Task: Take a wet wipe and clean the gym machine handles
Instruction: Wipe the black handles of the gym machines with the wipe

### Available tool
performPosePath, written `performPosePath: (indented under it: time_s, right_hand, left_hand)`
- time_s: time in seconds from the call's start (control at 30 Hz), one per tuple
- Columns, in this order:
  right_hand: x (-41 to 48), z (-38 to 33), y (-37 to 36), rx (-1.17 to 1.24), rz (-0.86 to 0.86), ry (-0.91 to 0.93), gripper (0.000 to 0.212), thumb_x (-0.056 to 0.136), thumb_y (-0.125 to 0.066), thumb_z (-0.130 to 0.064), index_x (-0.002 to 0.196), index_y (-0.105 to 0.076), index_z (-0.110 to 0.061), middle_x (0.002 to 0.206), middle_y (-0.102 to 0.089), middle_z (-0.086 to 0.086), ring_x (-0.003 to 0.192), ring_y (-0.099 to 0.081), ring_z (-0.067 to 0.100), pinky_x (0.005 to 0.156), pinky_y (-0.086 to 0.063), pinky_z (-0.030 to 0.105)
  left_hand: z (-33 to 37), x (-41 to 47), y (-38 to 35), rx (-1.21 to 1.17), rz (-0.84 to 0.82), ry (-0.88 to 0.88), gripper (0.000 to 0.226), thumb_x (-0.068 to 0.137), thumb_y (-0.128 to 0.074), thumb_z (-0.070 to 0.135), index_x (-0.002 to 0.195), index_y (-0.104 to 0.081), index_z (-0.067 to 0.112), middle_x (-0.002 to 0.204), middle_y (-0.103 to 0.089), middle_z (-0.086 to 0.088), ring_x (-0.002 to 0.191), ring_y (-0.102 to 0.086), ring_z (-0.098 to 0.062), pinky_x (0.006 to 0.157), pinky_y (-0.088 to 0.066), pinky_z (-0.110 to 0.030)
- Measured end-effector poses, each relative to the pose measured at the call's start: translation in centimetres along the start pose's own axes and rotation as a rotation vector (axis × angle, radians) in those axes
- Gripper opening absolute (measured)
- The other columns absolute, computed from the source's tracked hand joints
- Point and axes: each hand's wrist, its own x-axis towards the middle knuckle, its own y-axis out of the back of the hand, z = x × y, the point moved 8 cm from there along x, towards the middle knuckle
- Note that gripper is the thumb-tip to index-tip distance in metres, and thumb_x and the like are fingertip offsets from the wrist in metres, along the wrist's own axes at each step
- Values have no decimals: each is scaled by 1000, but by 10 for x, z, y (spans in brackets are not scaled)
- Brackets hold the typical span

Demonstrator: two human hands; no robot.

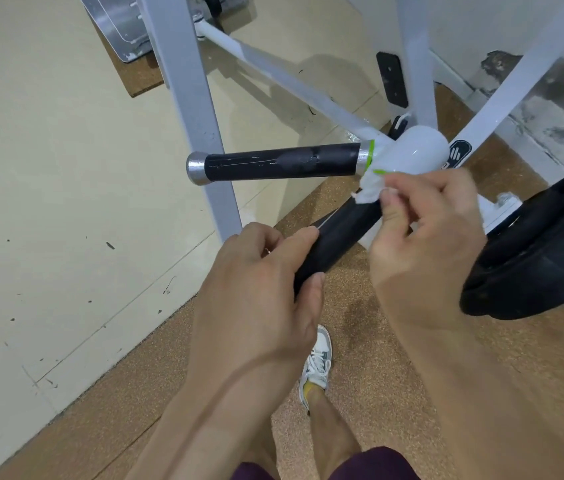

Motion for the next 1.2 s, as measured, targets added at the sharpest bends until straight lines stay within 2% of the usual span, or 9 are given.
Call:
performPosePath:
  time_s: [0.17, 0.27, 0.4, 0.47, 0.57, 0.73, 0.93, 1.07, 1.2]
  right_hand:
    - [-4, -6, -3, -10, -67, 149, 15, 84, -59, 1, 93, -71, 3, 85, -57, 19, 74, -44, 11, 64, -34, 9]
    - [10, -1, -2, -8, -13, 107, 15, 84, -59, 4, 93, -71, 3, 87, -54, 21, 74, -43, 12, 67, -34, 6]
    - [-15, -16, -8, 76, -152, 198, 21, 87, -54, 1, 98, -71, 3, 88, -55, 19, 75, -51, 18, 64, -44, 25]
    - [-1, -7, -1, 59, -127, 208, 19, 86, -55, 1, 97, -71, -1, 86, -54, 18, 73, -49, 14, 63, -42, 19]
    - [10, 4, 5, 93, -59, 106, 18, 89, -58, -1, 103, -70, -1, 88, -48, 8, 67, -39, 2, 66, -36, 3]
    - [-9, 9, 0, 218, -135, 57, 22, 85, -64, 2, 105, -71, -5, 90, -52, 4, 71, -51, 9, 65, -48, 16]
    - [5, 29, -4, 396, -301, -178, 31, 84, -66, -1, 109, -64, -20, 92, -50, 3, 69, -50, 12, 67, -52, 20]
    - [3, 39, -4, 465, -319, -306, 24, 83, -70, -7, 89, -66, -29, 84, -59, 4, 70, -57, 19, 66, -56, 23]
    - [4, 38, -4, 442, -250, -320, 23, 82, -72, -10, 81, -66, -31, 74, -62, 1, 61, -57, 15, 59, -56, 25]
  left_hand:
    - [6, 4, -2, 3, -33, -14, 38, 76, -54, 36, 114, -60, 34, 92, -52, 8, 84, -51, -16, 58, -39, -26]
    - [11, 8, -3, -38, -38, -38, 36, 77, -53, 34, 112, -54, 38, 91, -51, 10, 84, -48, -13, 60, -35, -17]
    - [24, 19, 0, -161, -36, -92, 41, 80, -51, 30, 118, -44, 44, 96, -58, 12, 87, -56, -14, 64, -43, -25]
    - [33, 28, 1, -218, -42, -135, 45, 82, -52, 25, 123, -50, 45, 102, -61, 13, 90, -55, -9, 71, -46, -24]
    - [45, 41, -5, -221, -90, -168, 38, 87, -52, 19, 120, -60, 36, 107, -61, 13, 92, -53, -4, 75, -48, -27]
    - [48, 61, -7, -232, -142, -195, 15, 90, -58, 28, 93, -73, 26, 87, -68, 7, 80, -58, -6, 72, -48, -33]
    - [29, 83, -21, -395, -52, 74, 15, 80, -72, 30, 69, -65, 24, 59, -62, 11, 60, -58, -8, 63, -49, -27]
    - [4, 98, -34, -509, -60, 214, 15, 82, -69, 18, 70, -61, 25, 66, -67, -1, 68, -66, -22, 72, -57, -44]
    - [25, 84, -15, -359, 17, 33, 19, 84, -61, 15, 90, -68, 32, 85, -65, 11, 77, -60, -3, 76, -50, -27]
